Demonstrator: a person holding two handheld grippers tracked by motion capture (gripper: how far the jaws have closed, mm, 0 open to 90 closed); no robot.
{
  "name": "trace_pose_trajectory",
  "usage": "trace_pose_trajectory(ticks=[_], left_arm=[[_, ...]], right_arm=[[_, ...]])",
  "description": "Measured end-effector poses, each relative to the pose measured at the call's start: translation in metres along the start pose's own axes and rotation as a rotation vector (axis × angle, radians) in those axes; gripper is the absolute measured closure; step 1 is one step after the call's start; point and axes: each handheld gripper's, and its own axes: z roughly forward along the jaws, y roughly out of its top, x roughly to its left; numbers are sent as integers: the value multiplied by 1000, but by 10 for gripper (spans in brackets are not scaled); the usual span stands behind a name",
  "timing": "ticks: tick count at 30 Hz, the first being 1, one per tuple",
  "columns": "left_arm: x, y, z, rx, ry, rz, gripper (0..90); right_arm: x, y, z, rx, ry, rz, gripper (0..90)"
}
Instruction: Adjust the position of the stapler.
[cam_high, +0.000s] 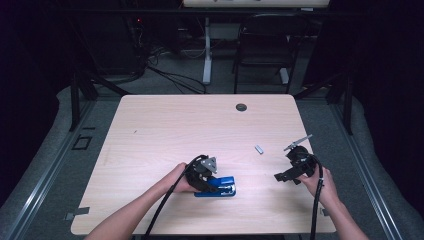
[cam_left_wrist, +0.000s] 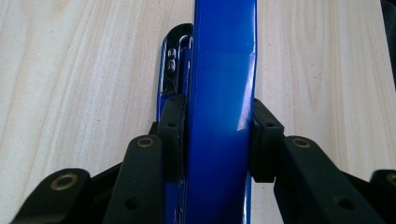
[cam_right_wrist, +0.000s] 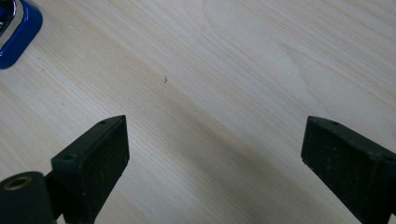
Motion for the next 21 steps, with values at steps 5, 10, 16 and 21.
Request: trace_pose_trajectory(ticks=[5,10,16,21], left_arm=[[0,0,0,2,4,2,648],[2,1,-1,-5,13,-28,495],[3,3,-7,-32,49,-59,305],[2,8,-10,-49,60,-76,194]], right_arm=[[4,1,1,-14,-6,-1,89],[8,2,-3,-53,-14,-3,109],[15,4,-3,-52,-10,-24,132],[23,7,-1,-60,-4,-33,136]])
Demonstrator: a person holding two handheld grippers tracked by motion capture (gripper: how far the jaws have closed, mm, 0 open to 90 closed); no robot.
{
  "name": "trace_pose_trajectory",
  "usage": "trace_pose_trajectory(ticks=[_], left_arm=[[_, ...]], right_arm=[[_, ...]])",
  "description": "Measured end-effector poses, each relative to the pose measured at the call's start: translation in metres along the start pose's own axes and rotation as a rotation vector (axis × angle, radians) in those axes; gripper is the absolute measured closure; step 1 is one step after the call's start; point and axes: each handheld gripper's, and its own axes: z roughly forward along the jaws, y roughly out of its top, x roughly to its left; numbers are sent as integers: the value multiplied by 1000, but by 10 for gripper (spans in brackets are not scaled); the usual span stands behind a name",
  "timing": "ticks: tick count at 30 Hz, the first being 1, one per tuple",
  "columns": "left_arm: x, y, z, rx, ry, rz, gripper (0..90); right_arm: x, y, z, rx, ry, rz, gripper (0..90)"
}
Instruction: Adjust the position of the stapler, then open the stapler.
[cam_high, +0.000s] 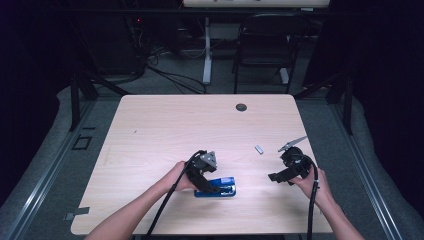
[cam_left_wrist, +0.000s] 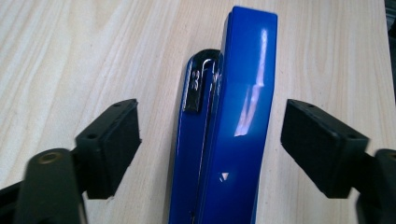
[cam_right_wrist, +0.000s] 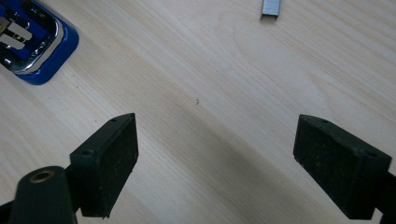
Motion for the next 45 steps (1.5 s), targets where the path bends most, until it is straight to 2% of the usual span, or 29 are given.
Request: trace_pose_trajectory(ticks=[3,4,5,12,20,24,28,29,30,35,37,45], left_arm=[[-2,3,1,1,9,-2,170],[-3,4,2,-2,11,-3,164],[-3,5,2,-1,13,-5,159],[-8,14,6,-18,18,-2,176],[-13,22,8,-32,40,16,355],[-14,23,12,-21,29,18,418],[-17,26,14,-15,31,42,449],[-18,26,15,-16,31,46,460],[-19,27,16,-16,30,52,476],[-22,29,21,-4,24,73,576],[-22,29,20,-5,39,82,634],[-19,27,10,-47,14,112,654]], right_arm=[[4,2,1,7,2,-12,140],[6,2,2,-9,4,-4,139],[6,2,1,9,-3,-19,139],[12,5,3,-3,12,-25,149],[21,7,3,-5,34,-49,169],[24,9,4,-4,49,-63,176],[28,11,6,-6,50,-70,184],[29,11,6,-1,66,-69,189],[29,11,6,0,57,-75,194],[32,12,8,-1,73,-76,199],[33,13,8,4,76,-84,201],[39,16,14,8,96,-84,205]])
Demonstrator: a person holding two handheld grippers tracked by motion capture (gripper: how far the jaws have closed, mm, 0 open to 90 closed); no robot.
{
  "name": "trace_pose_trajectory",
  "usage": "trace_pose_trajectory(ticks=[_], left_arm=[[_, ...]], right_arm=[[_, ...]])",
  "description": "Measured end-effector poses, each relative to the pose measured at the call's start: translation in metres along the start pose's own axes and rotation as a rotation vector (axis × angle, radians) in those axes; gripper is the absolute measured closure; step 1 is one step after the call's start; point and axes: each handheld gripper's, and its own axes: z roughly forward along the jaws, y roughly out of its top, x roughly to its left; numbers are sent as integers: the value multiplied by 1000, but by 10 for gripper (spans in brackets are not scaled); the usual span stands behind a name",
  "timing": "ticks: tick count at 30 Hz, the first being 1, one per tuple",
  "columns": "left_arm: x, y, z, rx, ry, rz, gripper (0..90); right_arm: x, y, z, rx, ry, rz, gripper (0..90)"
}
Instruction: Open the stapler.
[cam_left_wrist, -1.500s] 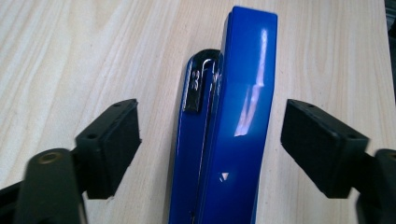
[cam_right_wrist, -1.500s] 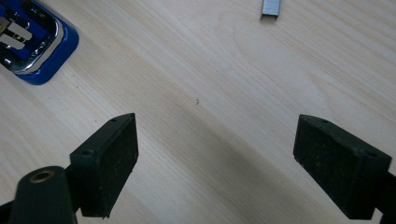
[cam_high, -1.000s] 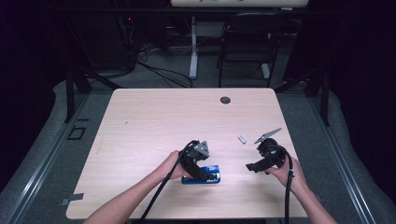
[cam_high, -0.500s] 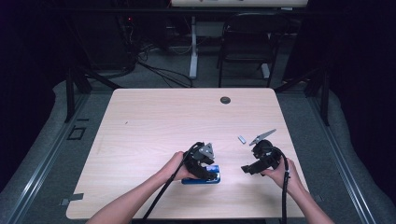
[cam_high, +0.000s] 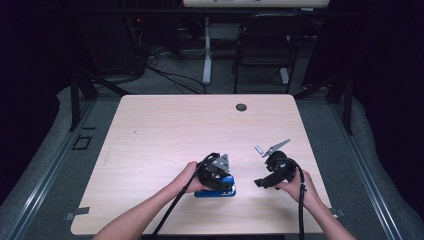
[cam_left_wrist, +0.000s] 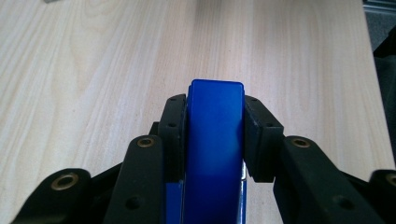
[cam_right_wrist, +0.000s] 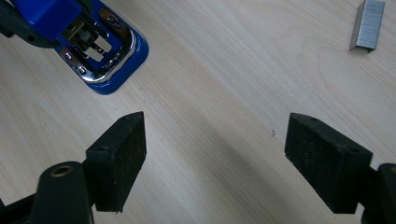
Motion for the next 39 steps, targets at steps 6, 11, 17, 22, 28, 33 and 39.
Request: trace_pose_trajectory(ticks=[6,11,17,22,28,33,39], left_arm=[[1,0,-9,-13,-15,20,657],[0,0,-14,-28,-11,34,658],[-1,0,-18,-25,-13,47,659],[-1,0,-20,-24,-10,55,659],[-2,0,-23,-23,-10,63,660],[-1,-1,-26,-33,-11,61,660],[-2,-2,-29,-39,-5,63,661]], right_arm=[[4,3,0,-10,17,-3,216],[12,9,3,-21,46,-18,253],[22,18,5,-74,84,-19,439],[29,24,9,-98,131,-26,601],[38,33,19,-79,151,-54,703],[45,39,25,-65,161,-55,750],[49,43,34,-58,170,-62,784]])
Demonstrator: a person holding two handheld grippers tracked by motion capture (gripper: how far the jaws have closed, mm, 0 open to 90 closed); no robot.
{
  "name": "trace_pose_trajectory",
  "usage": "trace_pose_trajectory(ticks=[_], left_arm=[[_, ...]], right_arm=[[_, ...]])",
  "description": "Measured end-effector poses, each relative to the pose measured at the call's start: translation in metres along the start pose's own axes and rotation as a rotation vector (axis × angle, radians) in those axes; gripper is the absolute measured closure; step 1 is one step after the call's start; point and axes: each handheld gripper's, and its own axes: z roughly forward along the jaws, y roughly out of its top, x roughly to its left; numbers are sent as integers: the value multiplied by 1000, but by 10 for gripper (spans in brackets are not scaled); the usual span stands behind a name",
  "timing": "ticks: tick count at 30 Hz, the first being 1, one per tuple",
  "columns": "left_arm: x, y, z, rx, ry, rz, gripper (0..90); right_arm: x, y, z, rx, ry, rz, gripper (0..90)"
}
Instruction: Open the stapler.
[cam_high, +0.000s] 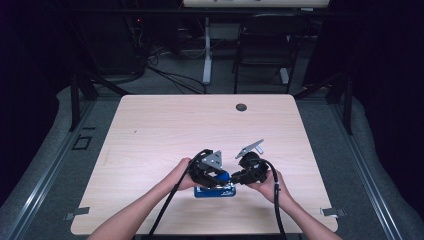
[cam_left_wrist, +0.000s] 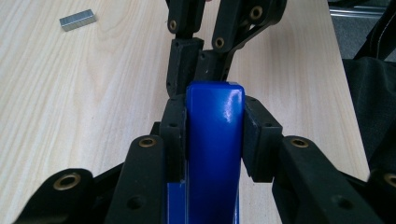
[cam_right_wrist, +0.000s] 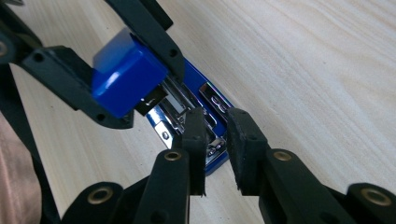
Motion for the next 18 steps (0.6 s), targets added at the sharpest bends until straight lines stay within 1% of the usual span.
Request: trace_pose_trajectory(ticks=[3,9,10,12,18], left_arm=[[-1,1,-1,9,4,5,661],[-2,0,-3,3,10,7,662],[-2,0,-3,-2,16,4,661],[-2,1,-4,4,11,7,662],[-3,0,-6,1,16,10,662]], right_arm=[[0,0,3,5,0,2,796],[1,0,4,14,-6,-13,805],[1,0,4,14,-7,-14,805],[1,-1,4,15,-7,-17,805],[1,-1,5,6,-7,-24,807]])
